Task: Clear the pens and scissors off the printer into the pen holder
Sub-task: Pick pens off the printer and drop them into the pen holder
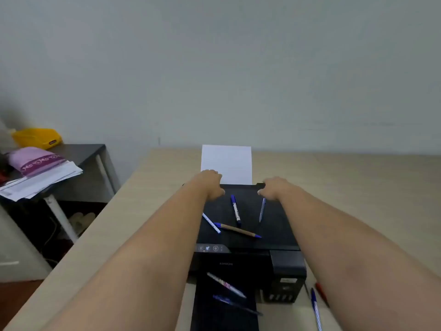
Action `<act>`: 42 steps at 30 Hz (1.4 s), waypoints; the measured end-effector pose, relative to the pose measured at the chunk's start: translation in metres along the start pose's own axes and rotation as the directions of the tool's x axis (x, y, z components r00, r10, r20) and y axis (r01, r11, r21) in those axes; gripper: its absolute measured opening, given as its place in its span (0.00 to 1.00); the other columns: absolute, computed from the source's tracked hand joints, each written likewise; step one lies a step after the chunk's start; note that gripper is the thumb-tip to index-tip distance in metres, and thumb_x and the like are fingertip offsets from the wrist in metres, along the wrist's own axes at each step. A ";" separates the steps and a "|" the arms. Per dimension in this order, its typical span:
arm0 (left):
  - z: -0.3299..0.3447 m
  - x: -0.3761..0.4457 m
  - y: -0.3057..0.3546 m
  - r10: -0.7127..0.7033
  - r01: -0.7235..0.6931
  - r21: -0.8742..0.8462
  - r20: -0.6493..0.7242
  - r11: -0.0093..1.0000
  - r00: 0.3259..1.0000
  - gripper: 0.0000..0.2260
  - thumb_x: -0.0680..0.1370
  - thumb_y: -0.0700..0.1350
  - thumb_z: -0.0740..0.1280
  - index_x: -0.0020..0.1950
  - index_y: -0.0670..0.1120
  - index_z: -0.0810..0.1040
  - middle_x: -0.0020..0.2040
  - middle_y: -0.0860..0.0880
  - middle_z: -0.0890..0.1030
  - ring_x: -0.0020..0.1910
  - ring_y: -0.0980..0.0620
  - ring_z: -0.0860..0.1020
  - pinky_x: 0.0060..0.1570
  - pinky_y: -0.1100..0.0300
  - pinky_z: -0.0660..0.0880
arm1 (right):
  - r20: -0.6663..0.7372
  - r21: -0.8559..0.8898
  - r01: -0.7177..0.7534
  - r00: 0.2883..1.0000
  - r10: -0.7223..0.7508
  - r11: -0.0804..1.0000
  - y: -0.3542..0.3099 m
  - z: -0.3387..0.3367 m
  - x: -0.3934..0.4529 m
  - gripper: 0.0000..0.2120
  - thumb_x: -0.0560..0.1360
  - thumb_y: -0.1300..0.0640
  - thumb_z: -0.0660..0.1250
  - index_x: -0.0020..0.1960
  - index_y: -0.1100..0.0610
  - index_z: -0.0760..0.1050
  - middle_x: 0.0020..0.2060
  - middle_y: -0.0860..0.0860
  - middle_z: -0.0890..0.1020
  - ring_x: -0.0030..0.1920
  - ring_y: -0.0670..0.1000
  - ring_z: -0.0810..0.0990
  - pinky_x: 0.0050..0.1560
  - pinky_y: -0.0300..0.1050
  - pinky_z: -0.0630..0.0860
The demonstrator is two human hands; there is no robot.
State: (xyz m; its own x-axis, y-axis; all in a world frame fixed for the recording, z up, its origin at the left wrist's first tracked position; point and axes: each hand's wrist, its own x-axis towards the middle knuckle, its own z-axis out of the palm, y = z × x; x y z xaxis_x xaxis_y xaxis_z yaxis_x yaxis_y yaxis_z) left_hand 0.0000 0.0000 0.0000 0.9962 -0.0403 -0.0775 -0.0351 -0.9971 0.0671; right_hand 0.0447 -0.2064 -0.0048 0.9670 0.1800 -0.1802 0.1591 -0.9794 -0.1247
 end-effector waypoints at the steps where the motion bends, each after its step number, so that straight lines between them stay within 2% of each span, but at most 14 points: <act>1: 0.004 0.000 0.001 -0.004 0.004 0.011 0.035 1.000 0.999 0.26 0.79 0.52 0.62 0.74 0.43 0.67 0.75 0.43 0.67 0.74 0.43 0.65 0.71 0.47 0.66 | 0.031 -0.016 -0.015 0.999 0.016 1.000 0.001 0.005 0.000 0.24 0.78 0.50 0.58 0.70 0.58 0.69 0.68 0.58 0.73 0.66 0.60 0.73 0.64 0.50 0.72; 5: 0.022 -0.001 0.006 0.043 -0.041 -0.073 0.037 0.997 0.998 0.23 0.79 0.48 0.61 0.75 0.49 0.69 0.73 0.46 0.68 0.71 0.43 0.68 0.68 0.46 0.69 | -0.019 0.074 -0.032 0.999 0.034 0.997 0.008 0.022 -0.001 0.19 0.76 0.55 0.60 0.65 0.58 0.74 0.64 0.56 0.77 0.61 0.58 0.76 0.60 0.50 0.75; 9: 0.034 0.003 0.015 0.109 -0.105 -0.129 0.026 0.986 0.994 0.19 0.79 0.43 0.59 0.68 0.52 0.76 0.65 0.47 0.75 0.65 0.45 0.74 0.61 0.50 0.72 | -0.135 0.219 -0.058 0.987 0.090 0.974 0.009 0.035 0.004 0.13 0.74 0.61 0.63 0.57 0.59 0.79 0.56 0.56 0.80 0.54 0.58 0.79 0.51 0.48 0.77; 13: 0.044 0.009 0.023 0.102 -0.095 -0.152 0.039 0.984 0.994 0.17 0.79 0.42 0.59 0.65 0.53 0.79 0.65 0.47 0.77 0.63 0.46 0.75 0.61 0.51 0.74 | -0.130 0.303 -0.081 0.984 0.125 0.950 0.006 0.052 0.010 0.13 0.73 0.60 0.66 0.57 0.60 0.77 0.55 0.58 0.80 0.55 0.58 0.79 0.48 0.45 0.74; 18: 0.055 0.022 0.036 -0.002 0.006 -0.262 0.013 0.965 1.000 0.14 0.80 0.44 0.60 0.61 0.51 0.81 0.61 0.47 0.81 0.55 0.47 0.80 0.56 0.51 0.79 | -0.006 0.285 -0.161 0.985 0.170 0.945 0.013 0.075 0.019 0.09 0.73 0.61 0.67 0.52 0.60 0.76 0.56 0.59 0.81 0.55 0.59 0.80 0.51 0.46 0.77; 21: 0.059 0.031 0.047 -0.121 0.113 -0.289 -0.009 0.951 0.993 0.12 0.79 0.47 0.64 0.60 0.46 0.78 0.56 0.44 0.80 0.49 0.46 0.80 0.48 0.52 0.80 | -0.026 0.356 -0.177 0.980 0.199 0.918 0.020 0.076 0.022 0.06 0.74 0.61 0.64 0.51 0.59 0.73 0.50 0.58 0.81 0.49 0.58 0.79 0.44 0.45 0.74; 23: 0.063 0.032 0.050 -0.195 0.205 -0.282 0.060 0.937 0.979 0.17 0.77 0.49 0.68 0.63 0.43 0.72 0.57 0.43 0.77 0.50 0.45 0.78 0.44 0.54 0.76 | 0.041 0.381 -0.211 0.977 0.211 0.900 0.027 0.073 0.021 0.02 0.72 0.60 0.64 0.43 0.57 0.71 0.40 0.55 0.78 0.38 0.54 0.77 0.34 0.41 0.71; 25: 0.068 0.036 0.057 -0.247 0.276 -0.282 0.134 0.919 0.960 0.23 0.75 0.45 0.71 0.66 0.42 0.67 0.61 0.41 0.75 0.55 0.42 0.78 0.46 0.53 0.76 | 0.109 0.381 -0.262 0.965 0.238 0.887 0.044 0.069 0.017 0.08 0.70 0.60 0.64 0.34 0.55 0.67 0.30 0.52 0.75 0.29 0.50 0.74 0.25 0.40 0.67; 29: 0.071 0.043 0.071 -0.309 0.345 -0.388 0.152 0.855 0.939 0.24 0.74 0.40 0.70 0.66 0.42 0.65 0.61 0.40 0.74 0.55 0.41 0.78 0.48 0.52 0.79 | 0.065 0.573 -0.317 0.937 0.344 0.756 0.083 0.058 0.007 0.06 0.66 0.59 0.65 0.33 0.60 0.71 0.30 0.55 0.76 0.31 0.56 0.76 0.31 0.41 0.72; 31: 0.070 0.051 0.092 -0.292 0.327 -0.487 0.149 0.810 0.945 0.24 0.72 0.42 0.72 0.64 0.42 0.66 0.57 0.41 0.75 0.51 0.43 0.78 0.44 0.52 0.79 | 0.001 0.737 -0.269 0.918 0.397 0.620 0.111 0.055 0.000 0.04 0.66 0.59 0.66 0.36 0.59 0.73 0.32 0.55 0.78 0.33 0.57 0.77 0.37 0.48 0.77; 33: 0.067 0.056 0.118 -0.252 0.284 -0.601 0.139 0.747 0.958 0.20 0.72 0.44 0.71 0.60 0.42 0.69 0.53 0.43 0.76 0.49 0.44 0.80 0.47 0.50 0.82 | -0.073 0.857 -0.176 0.889 0.451 0.485 0.139 0.054 -0.007 0.03 0.67 0.58 0.67 0.39 0.56 0.74 0.34 0.53 0.79 0.35 0.56 0.78 0.42 0.52 0.80; 37: 0.062 0.061 0.179 -0.136 0.134 -0.748 0.059 0.650 0.989 0.07 0.70 0.44 0.66 0.45 0.45 0.71 0.39 0.47 0.76 0.36 0.46 0.79 0.44 0.51 0.82 | -0.193 0.848 -0.118 0.839 0.509 0.516 0.197 0.064 -0.034 0.05 0.69 0.56 0.68 0.41 0.55 0.73 0.34 0.50 0.76 0.35 0.52 0.76 0.34 0.45 0.71; 40: 0.065 0.059 0.223 -0.036 0.033 -0.804 0.014 0.593 0.999 0.04 0.69 0.42 0.66 0.39 0.47 0.70 0.36 0.47 0.75 0.33 0.48 0.75 0.38 0.54 0.78 | -0.175 0.857 -0.186 0.773 0.610 0.480 0.239 0.094 -0.064 0.05 0.69 0.58 0.67 0.40 0.55 0.71 0.33 0.49 0.75 0.37 0.52 0.75 0.34 0.42 0.68; 42: 0.069 0.056 0.254 0.035 0.003 -0.795 0.030 0.607 0.999 0.04 0.69 0.42 0.67 0.39 0.47 0.72 0.37 0.46 0.77 0.34 0.47 0.76 0.38 0.53 0.77 | -0.122 0.849 -0.282 0.717 0.686 0.447 0.269 0.119 -0.084 0.04 0.71 0.58 0.66 0.41 0.56 0.71 0.34 0.51 0.77 0.41 0.56 0.77 0.38 0.44 0.68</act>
State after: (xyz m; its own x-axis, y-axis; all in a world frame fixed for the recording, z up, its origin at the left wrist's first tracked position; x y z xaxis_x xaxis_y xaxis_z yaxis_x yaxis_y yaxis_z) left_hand 0.0409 -0.2598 -0.0559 0.9914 -0.0774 -0.1053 0.0451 -0.5541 0.8313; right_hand -0.0179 -0.4740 -0.1396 0.8271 -0.5539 -0.0954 -0.3709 -0.4103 -0.8331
